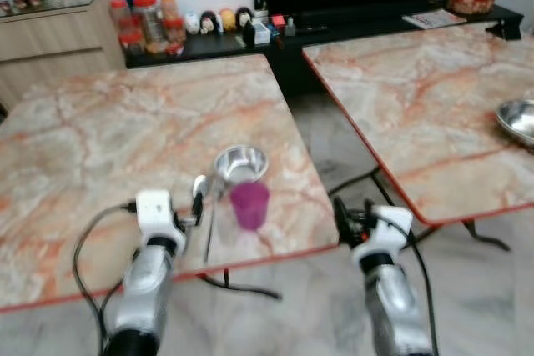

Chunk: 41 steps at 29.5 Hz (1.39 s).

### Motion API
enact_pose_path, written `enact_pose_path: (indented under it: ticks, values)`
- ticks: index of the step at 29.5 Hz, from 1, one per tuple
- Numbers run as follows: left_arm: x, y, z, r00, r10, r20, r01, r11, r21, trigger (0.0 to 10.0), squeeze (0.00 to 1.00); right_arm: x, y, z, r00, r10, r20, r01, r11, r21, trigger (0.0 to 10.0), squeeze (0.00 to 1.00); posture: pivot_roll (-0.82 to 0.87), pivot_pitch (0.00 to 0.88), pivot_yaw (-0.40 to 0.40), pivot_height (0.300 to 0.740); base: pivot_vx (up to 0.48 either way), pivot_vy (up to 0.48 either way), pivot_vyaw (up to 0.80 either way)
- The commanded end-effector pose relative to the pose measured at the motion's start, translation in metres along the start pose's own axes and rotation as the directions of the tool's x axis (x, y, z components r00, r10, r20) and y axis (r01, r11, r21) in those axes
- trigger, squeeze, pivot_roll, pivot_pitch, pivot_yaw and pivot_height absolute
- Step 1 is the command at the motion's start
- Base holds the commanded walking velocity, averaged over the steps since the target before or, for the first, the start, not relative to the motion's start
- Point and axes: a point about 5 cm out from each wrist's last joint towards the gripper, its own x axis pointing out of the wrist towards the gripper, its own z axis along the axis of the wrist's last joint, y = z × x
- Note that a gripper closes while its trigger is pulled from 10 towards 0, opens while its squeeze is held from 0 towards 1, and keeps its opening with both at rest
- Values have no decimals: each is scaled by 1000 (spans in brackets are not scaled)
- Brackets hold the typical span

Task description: Setting the table

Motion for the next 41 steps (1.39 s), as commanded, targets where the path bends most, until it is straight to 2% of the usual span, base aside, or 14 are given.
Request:
enact_pose_path:
  ticks: [1,10,21,27,29,30,31,33,34,36,41]
  values:
    - [-2,13,1,1000,29,-1,-29,999,20,10000,0,4,13,3,999,34,17,-34,999,12,10000,0,-32,0,29,740,307,0,0]
    - [-6,17,2,999,54,-3,-54,998,33,10000,0,4,13,3,999,39,13,-39,999,11,10000,0,-30,0,26,740,102,0,0]
    - [-9,19,2,999,38,-39,-35,997,71,10000,0,4,14,2,999,45,9,-45,999,9,10000,0,-28,0,26,740,0,0,0]
    - [-3,13,14,1000,-8,-29,11,997,82,10000,0,4,15,1,999,48,7,-48,999,10,10000,0,-33,0,30,740,0,0,0]
    - [1,7,23,996,-78,-40,82,987,138,10000,0,4,15,2,999,48,8,-48,999,11,10000,0,-34,0,30,740,0,0,0]
    - [3,1,28,989,-132,-69,143,971,192,10000,0,4,15,1,999,48,8,-49,999,10,10000,0,-28,0,31,740,0,0,0]
    - [3,1,28,989,-132,-69,143,971,192,10000,0,4,15,1,999,48,8,-49,999,10,10000,0,-28,0,31,740,0,0,0]
    - [4,-6,31,977,-192,-90,208,954,214,10000,0,4,16,1,999,50,6,-50,999,10,10000,0,-28,0,31,740,0,0,0]
    - [3,-11,31,966,-230,-122,254,934,250,10000,0,4,16,0,999,52,3,-52,999,11,10000,0,-26,0,33,740,0,0,0]
    - [2,-13,28,961,-226,-160,265,918,295,10000,0,4,17,0,999,52,2,-52,999,12,10000,0,-29,0,37,740,0,0,0]
    - [2,-12,20,963,-170,-209,229,924,306,10000,0,4,17,0,999,50,3,-50,999,14,10000,0,-32,0,37,740,0,0,0]
